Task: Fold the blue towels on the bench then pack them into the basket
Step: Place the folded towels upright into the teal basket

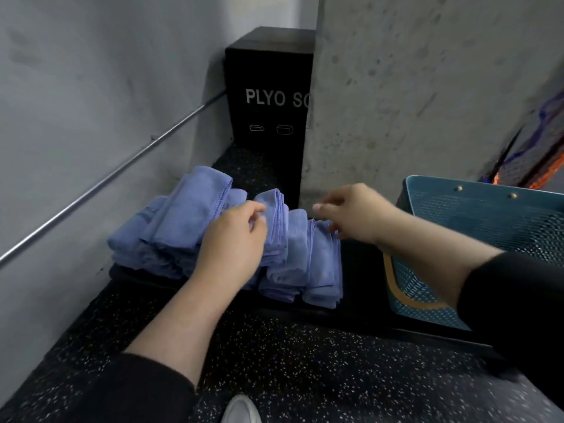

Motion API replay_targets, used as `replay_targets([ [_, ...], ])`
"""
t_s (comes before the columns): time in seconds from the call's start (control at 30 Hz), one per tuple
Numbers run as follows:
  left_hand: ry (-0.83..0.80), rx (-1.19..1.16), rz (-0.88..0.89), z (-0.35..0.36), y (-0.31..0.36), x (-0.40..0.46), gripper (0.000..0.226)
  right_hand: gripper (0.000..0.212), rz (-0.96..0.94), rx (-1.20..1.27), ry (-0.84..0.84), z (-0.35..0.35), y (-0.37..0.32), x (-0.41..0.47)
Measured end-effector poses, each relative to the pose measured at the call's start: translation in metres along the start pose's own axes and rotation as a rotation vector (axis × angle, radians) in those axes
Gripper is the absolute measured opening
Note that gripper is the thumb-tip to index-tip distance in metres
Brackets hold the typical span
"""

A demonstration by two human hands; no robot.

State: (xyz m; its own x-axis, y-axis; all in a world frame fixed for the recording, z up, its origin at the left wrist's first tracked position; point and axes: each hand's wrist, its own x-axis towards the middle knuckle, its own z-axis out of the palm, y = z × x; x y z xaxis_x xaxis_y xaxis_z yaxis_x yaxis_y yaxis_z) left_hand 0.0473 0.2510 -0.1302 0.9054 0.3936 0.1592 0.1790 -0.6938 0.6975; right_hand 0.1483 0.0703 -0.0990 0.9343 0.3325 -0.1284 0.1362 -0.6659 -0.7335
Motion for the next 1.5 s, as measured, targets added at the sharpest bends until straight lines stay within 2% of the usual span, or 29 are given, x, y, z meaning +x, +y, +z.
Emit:
replay_targets([
  [0.13, -0.108, 0.14, 0.078, 0.002, -0.004, -0.002, 0.035, 0.045, 0.172, -0.03, -0.067, 0.041, 0.027, 0.013],
  [0.3, -0.154, 0.175, 0.202, 0.012, -0.003, -0.001, 0.038, 0.019, 0.211, -0.041, 0.034, 0.053, 0.047, 0.022],
  [0.37, -0.187, 0.214, 0.246, 0.015, -0.001, 0.001, 0.041, 0.019, 0.314, -0.078, 0.026, 0.055, 0.058, 0.021],
  [0.4, -0.219, 0.25, 0.264, 0.018, 0.001, 0.002, 0.043, 0.025, 0.385, -0.083, 0.009, 0.057, 0.064, 0.02],
  [0.47, -0.292, 0.331, 0.275, 0.022, 0.001, 0.002, 0.049, 0.035, 0.47, 0.007, -0.031, 0.064, 0.074, 0.019],
  [0.57, -0.377, 0.424, 0.268, 0.027, 0.001, 0.003, 0.054, 0.036, 0.517, 0.17, -0.019, 0.076, 0.083, 0.018],
  [0.77, -0.355, 0.407, 0.275, 0.028, -0.001, 0.005, 0.055, 0.034, 0.633, 0.306, 0.054, 0.086, 0.091, 0.023],
  [1.0, -0.292, 0.384, 0.275, 0.026, 0.005, 0.005, 0.049, 0.031, 0.587, 0.466, 0.241, 0.083, 0.095, 0.014],
  [1.17, -0.132, 0.139, 0.246, 0.026, 0.02, 0.001, 0.039, 0.025, 0.343, 0.465, 0.365, 0.066, 0.068, -0.015],
  [1.27, -0.078, -0.076, 0.13, 0.029, 0.029, 0.001, 0.033, 0.027, 0.199, 0.518, 0.422, 0.05, 0.042, -0.036],
  [1.4, -0.17, -0.4, 0.057, 0.034, 0.048, -0.003, 0.019, 0.021, 0.108, 0.747, 0.402, 0.02, 0.012, -0.057],
  [1.5, -0.301, -0.679, 0.006, 0.038, 0.07, -0.01, 0.024, 0.017, 0.093, 0.835, 0.4, -0.009, 0.001, -0.07],
])
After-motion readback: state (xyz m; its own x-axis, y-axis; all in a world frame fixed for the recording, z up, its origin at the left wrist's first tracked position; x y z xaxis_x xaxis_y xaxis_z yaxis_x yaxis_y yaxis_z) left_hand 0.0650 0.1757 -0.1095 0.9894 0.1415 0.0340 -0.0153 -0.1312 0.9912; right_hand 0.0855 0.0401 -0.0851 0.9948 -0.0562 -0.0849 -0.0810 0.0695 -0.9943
